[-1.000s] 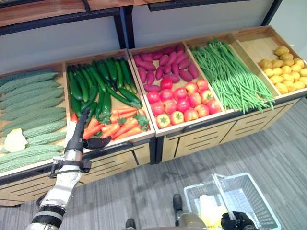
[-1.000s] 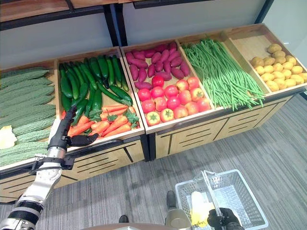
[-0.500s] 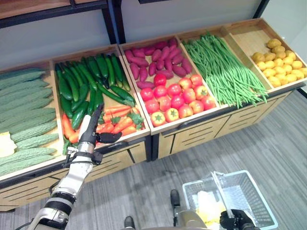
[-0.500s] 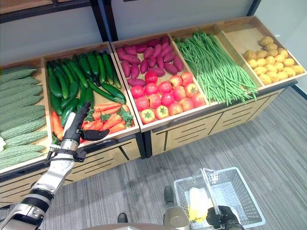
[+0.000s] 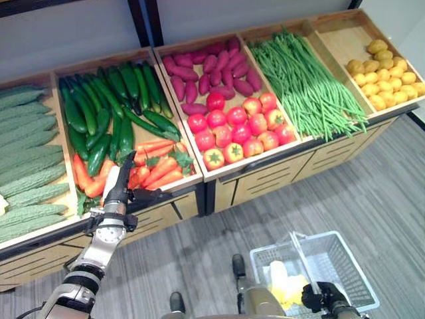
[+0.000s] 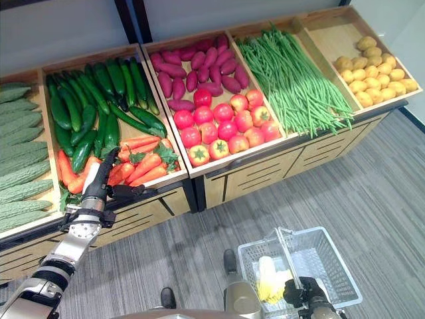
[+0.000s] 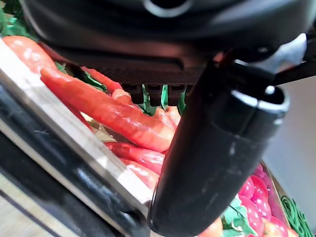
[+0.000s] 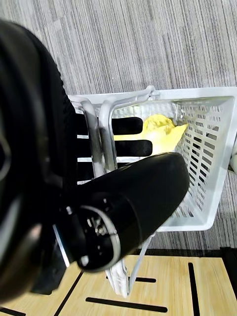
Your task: Get the vegetables into the basket
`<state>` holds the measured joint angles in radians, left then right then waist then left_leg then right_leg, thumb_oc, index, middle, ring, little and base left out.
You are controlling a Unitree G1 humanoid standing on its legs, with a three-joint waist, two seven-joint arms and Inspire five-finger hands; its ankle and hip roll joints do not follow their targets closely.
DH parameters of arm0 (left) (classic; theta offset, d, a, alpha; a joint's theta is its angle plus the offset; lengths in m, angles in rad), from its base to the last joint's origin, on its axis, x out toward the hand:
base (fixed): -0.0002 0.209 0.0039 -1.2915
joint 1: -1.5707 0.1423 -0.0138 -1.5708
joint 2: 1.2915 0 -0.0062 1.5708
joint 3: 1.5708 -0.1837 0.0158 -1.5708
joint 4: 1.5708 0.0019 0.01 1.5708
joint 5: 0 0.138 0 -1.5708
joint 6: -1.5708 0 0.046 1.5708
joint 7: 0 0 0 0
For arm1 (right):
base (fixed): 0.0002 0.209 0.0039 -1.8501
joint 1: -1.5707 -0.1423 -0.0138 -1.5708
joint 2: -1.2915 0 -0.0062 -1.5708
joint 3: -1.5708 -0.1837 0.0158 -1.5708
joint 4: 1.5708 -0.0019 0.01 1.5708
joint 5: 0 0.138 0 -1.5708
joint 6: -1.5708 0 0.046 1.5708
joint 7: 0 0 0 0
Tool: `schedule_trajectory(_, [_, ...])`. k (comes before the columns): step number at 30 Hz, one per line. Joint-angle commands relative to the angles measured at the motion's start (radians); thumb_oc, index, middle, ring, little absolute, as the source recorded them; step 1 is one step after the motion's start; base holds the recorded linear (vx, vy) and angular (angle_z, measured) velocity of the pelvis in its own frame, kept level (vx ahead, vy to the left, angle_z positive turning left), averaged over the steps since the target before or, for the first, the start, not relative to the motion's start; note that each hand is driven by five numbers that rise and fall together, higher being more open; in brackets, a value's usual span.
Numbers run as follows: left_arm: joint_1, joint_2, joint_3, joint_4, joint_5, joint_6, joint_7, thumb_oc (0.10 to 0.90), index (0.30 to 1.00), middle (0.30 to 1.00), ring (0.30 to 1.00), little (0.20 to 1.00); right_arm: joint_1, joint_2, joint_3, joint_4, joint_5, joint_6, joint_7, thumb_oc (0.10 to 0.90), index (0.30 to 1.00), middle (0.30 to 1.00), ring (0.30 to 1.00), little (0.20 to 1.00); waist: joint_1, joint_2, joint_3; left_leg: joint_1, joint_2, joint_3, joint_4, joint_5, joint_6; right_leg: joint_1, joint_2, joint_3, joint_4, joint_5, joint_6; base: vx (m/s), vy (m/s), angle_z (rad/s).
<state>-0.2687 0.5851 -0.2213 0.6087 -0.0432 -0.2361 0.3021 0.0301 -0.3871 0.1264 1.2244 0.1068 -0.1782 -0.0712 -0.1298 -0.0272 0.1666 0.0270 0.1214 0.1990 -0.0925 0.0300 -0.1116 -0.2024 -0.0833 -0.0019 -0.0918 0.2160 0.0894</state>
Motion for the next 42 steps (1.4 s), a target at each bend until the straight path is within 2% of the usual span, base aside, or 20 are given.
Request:
schedule_trajectory(1, [-0.154, 0.076, -0.006, 0.065, 0.053, -0.018, 0.027, 0.9, 1.0, 1.0, 1.0, 1.0, -0.04, -0.022, 0.042, -0.031, 0.013, -0.057, -0.021, 0.4, 0.3, 0.3, 0.3, 0.3, -0.015, -0.053, -0.001, -0.029, 0.049, -0.027, 0.005, -0.003, -0.023, 0.019, -0.087, 0.049, 0.017, -0.052, 0.108, -0.01, 0.004, -0.03])
schedule_trajectory(2, [-0.168, 0.086, -0.025, 0.101, 0.082, -0.005, 0.024, 0.9, 1.0, 1.0, 1.0, 1.0, -0.047, -0.024, 0.044, -0.028, 0.017, -0.058, -0.024, 0.4, 0.3, 0.3, 0.3, 0.3, -0.017, -0.052, 0.002, -0.033, 0.049, -0.024, 0.005, -0.002, -0.023, 0.014, -0.086, 0.053, 0.016, -0.051, 0.108, 0.0, 0.0, 0.0])
schedule_trajectory(3, [-0.178, 0.099, -0.045, 0.117, 0.111, 0.006, 0.021, 0.527, 0.478, 0.478, 0.478, 0.478, -0.051, -0.026, 0.045, -0.031, 0.018, -0.058, -0.025, 0.4, 0.3, 0.3, 0.3, 0.3, -0.018, -0.051, 0.004, -0.034, 0.051, -0.023, 0.005, -0.001, -0.024, 0.01, -0.084, 0.055, 0.017, -0.05, 0.108, 0.0, 0.0, 0.0])
schedule_trajectory(4, [-0.183, 0.114, -0.06, 0.13, 0.143, 0.01, 0.018, 0.527, 0.478, 0.478, 0.478, 0.478, -0.054, -0.028, 0.046, -0.035, 0.018, -0.059, -0.025, 0.4, 0.3, 0.3, 0.3, 0.3, -0.02, -0.051, 0.007, -0.035, 0.051, -0.02, 0.005, -0.001, -0.024, 0.008, -0.083, 0.057, 0.017, -0.049, 0.108, 0.0, 0.0, 0.0])
schedule_trajectory(5, [-0.191, 0.12, -0.073, 0.137, 0.159, 0.015, 0.015, 0.4, 0.3, 0.3, 0.3, 0.3, -0.057, -0.03, 0.046, -0.035, 0.017, -0.06, -0.026, 0.4, 0.3, 0.3, 0.3, 0.3, -0.02, -0.05, 0.009, -0.035, 0.051, -0.019, 0.005, 0.0, -0.024, 0.006, -0.082, 0.058, 0.017, -0.048, 0.108, 0.0, 0.0, 0.0])
schedule_trajectory(7, [-0.198, 0.132, -0.101, 0.183, 0.199, 0.018, 0.0, 0.4, 0.3, 0.3, 0.3, 0.3, -0.064, -0.036, 0.047, -0.031, 0.016, -0.059, -0.027, 0.4, 0.3, 0.3, 0.3, 0.3, -0.023, -0.049, 0.012, -0.035, 0.052, -0.015, 0.005, 0.0, -0.025, 0.003, -0.081, 0.06, 0.017, -0.047, 0.109, 0.0, 0.0, 0.0])
schedule_trajectory(17, [-0.219, 0.137, -0.143, 0.209, 0.281, 0.032, 0.021, 0.4, 0.3, 0.3, 0.3, 0.3, -0.066, -0.038, 0.05, -0.031, 0.013, -0.068, -0.034, 0.4, 0.3, 0.3, 0.3, 0.3, -0.027, -0.047, 0.018, -0.026, 0.053, -0.005, 0.005, -0.005, -0.026, 0.006, -0.081, 0.069, 0.012, -0.046, 0.11, 0.0, 0.001, -0.02])
schedule_trajectory(27, [-0.228, 0.142, -0.124, 0.224, 0.298, 0.043, 0.056, 0.4, 0.3, 0.3, 0.3, 0.3, -0.054, -0.035, 0.049, -0.027, 0.013, -0.07, -0.036, 0.4, 0.3, 0.3, 0.3, 0.3, -0.029, -0.05, 0.015, -0.003, 0.052, 0.002, 0.005, -0.012, -0.027, 0.024, -0.081, 0.067, 0.012, -0.049, 0.111, 0.0, 0.002, -0.01])
schedule_trajectory(34, [-0.266, 0.16, -0.07, 0.141, 0.281, 0.037, 0.146, 0.4, 0.3, 0.3, 0.3, 0.3, -0.037, -0.026, 0.045, -0.02, 0.013, -0.074, -0.039, 0.4, 0.3, 0.3, 0.3, 0.3, -0.026, -0.055, -0.001, 0.011, 0.053, -0.003, 0.005, -0.017, -0.029, 0.044, -0.083, 0.056, 0.013, -0.058, 0.113, 0.0, 0.0, 0.0])
schedule_trajectory(38, [-0.309, 0.147, 0.037, -0.032, 0.213, 0.005, 0.287, 0.4, 0.3, 0.3, 0.3, 0.3, -0.026, -0.004, 0.056, -0.014, 0.013, -0.072, -0.05, 0.4, 0.3, 0.3, 0.3, 0.3, -0.021, -0.065, -0.024, 0.027, 0.053, -0.01, 0.005, -0.025, -0.029, 0.068, -0.086, 0.047, 0.013, -0.069, 0.112, 0.05, -0.019, 0.01])
schedule_trajectory(42, [-0.31, 0.119, 0.084, -0.128, 0.154, -0.021, 0.307, 0.4, 0.3, 0.3, 0.3, 0.3, -0.023, 0.004, 0.066, -0.016, 0.008, -0.065, -0.051, 0.4, 0.3, 0.3, 0.3, 0.3, -0.024, -0.069, -0.04, 0.038, 0.051, -0.008, 0.005, -0.032, -0.029, 0.076, -0.087, 0.049, 0.012, -0.072, 0.111, 0.01, -0.002, 0.01])
